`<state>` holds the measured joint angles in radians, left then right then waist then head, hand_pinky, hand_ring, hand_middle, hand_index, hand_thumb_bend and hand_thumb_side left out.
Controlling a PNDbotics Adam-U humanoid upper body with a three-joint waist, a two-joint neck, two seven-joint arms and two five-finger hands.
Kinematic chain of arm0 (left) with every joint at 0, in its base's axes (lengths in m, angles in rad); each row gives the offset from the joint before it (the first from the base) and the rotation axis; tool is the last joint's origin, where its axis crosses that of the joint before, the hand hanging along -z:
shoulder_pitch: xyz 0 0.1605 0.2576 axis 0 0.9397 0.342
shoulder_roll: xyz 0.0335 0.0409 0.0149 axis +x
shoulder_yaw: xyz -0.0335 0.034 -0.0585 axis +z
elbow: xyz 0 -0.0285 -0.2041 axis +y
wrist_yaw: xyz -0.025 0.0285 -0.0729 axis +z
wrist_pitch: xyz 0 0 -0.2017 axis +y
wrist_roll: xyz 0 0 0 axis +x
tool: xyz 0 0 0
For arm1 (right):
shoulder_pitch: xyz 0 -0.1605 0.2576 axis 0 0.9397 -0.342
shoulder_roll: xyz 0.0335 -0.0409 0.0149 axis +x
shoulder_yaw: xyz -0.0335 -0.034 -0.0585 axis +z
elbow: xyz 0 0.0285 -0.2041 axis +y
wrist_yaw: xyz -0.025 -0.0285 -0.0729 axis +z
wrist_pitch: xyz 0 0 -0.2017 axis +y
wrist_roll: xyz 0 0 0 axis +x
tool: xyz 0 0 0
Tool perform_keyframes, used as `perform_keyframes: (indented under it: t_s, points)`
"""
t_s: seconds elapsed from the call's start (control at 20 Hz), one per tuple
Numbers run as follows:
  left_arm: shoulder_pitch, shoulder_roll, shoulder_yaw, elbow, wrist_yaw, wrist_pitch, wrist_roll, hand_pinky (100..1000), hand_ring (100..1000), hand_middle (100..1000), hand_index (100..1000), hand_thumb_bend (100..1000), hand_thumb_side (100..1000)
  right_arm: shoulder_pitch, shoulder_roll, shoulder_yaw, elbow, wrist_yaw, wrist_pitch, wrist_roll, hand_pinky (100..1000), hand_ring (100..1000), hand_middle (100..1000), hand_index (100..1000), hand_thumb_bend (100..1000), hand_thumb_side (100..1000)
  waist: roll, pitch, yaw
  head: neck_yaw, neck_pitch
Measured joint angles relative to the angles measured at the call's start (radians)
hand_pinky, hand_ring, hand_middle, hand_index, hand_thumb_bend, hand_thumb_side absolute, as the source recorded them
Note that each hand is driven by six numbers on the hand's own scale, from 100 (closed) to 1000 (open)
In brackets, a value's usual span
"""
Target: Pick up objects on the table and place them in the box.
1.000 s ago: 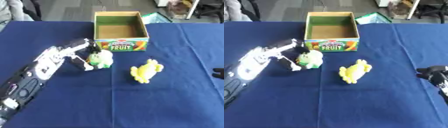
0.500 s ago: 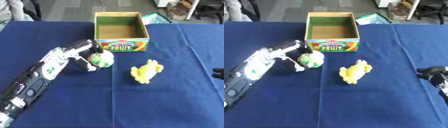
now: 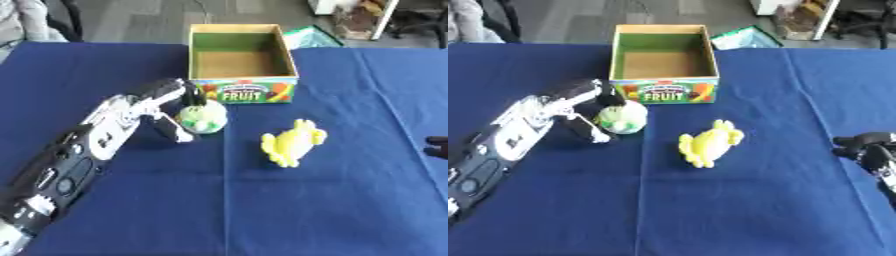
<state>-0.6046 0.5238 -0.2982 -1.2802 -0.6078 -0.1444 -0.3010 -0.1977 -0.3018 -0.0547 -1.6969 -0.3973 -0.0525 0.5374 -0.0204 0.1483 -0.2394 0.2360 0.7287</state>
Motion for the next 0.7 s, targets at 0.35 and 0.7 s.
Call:
perform_keyframes:
  t_s: [0.35,0.7]
  points:
    - [0.0,-0.015,0.0,0.019,-0.026,0.023,0.133,484,389,379,595,322,143,0.0,0.0,0.0,0.0,0.0,0.0,0.0,824,813,577,694,100,313,0.0,0.0,-0.001,0.0,0.0]
    - [0.001,-0.022,0.001,0.031,-0.023,0.048,0.291,350,243,221,438,100,151,0.0,0.0,0.0,0.0,0.0,0.0,0.0,823,813,577,694,100,313,0.0,0.0,-0.001,0.0,0.0]
